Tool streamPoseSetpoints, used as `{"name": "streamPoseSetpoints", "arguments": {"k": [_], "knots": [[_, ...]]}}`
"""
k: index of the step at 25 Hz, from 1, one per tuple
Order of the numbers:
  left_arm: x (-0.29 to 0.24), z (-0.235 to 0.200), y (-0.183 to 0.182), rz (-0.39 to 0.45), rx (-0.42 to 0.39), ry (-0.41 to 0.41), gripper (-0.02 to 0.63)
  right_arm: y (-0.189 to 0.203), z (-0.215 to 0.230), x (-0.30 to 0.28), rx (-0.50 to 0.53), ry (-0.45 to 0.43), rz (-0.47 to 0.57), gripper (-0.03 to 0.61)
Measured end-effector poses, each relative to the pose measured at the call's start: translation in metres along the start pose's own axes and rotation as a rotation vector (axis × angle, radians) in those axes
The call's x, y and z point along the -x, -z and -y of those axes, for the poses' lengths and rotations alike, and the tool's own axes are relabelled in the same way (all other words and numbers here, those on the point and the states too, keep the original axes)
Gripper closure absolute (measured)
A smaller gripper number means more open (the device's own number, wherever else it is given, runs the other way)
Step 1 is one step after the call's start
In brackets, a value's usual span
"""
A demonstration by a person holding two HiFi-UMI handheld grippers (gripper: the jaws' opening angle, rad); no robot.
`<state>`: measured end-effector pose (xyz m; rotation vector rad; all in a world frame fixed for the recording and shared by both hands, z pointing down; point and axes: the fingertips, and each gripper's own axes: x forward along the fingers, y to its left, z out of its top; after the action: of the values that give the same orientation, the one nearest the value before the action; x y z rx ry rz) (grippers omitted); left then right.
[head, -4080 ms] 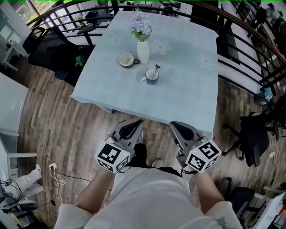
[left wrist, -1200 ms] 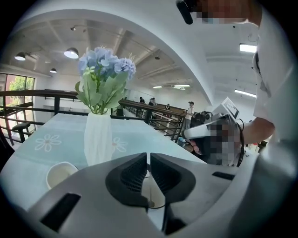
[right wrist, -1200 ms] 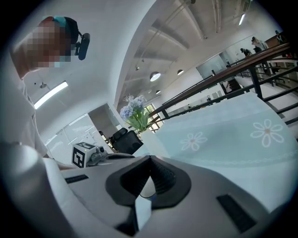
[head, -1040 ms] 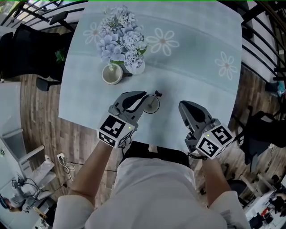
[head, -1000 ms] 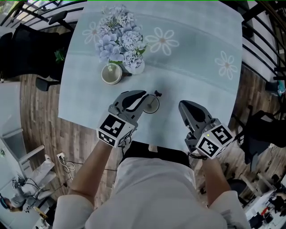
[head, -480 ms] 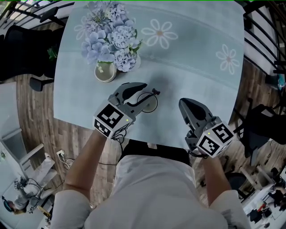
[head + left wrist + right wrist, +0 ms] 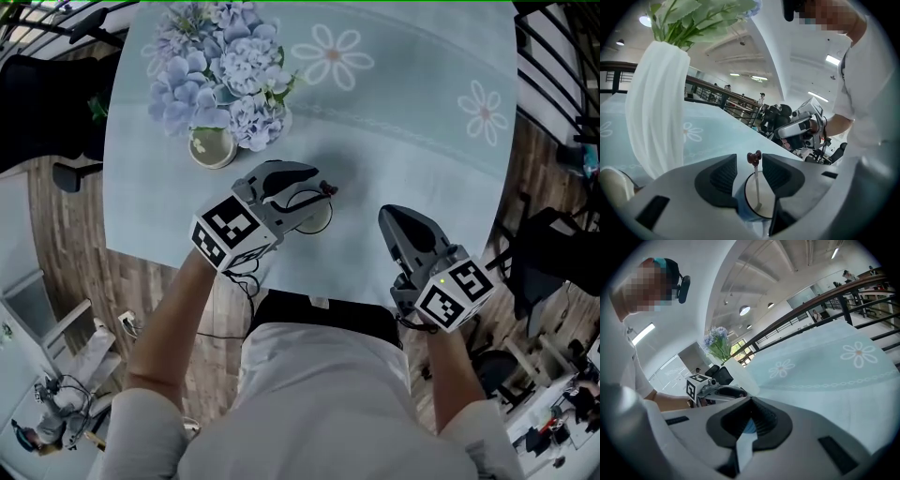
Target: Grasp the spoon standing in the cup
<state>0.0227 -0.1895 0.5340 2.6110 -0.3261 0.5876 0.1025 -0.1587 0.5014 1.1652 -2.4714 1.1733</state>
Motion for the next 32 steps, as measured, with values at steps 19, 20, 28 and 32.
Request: {"name": "streamPoseSetpoints", "arguments": {"k": [19, 20, 28, 32], "knots": [[-0.013, 0.008, -0.003, 0.008, -0.047, 0.065, 0.506, 0.01, -0.001, -0.011, -0.019, 0.005, -0.008, 0.557], [-0.012, 0.008, -0.004, 0.01, -0.047, 0.063, 0.508, 0.01, -0.001, -0.011, -0.018, 0.005, -0.008, 0.557], [-0.004, 0.016, -0.009, 0.042, -0.047, 0.041, 0.514, 0.004, -0.009, -0.008, 0.002, 0.001, 0.004, 0.557], [0.003, 0.017, -0.011, 0.056, -0.051, 0.017, 0.526, 0.002, -0.013, -0.006, 0.011, -0.002, 0.011, 0.557]]}}
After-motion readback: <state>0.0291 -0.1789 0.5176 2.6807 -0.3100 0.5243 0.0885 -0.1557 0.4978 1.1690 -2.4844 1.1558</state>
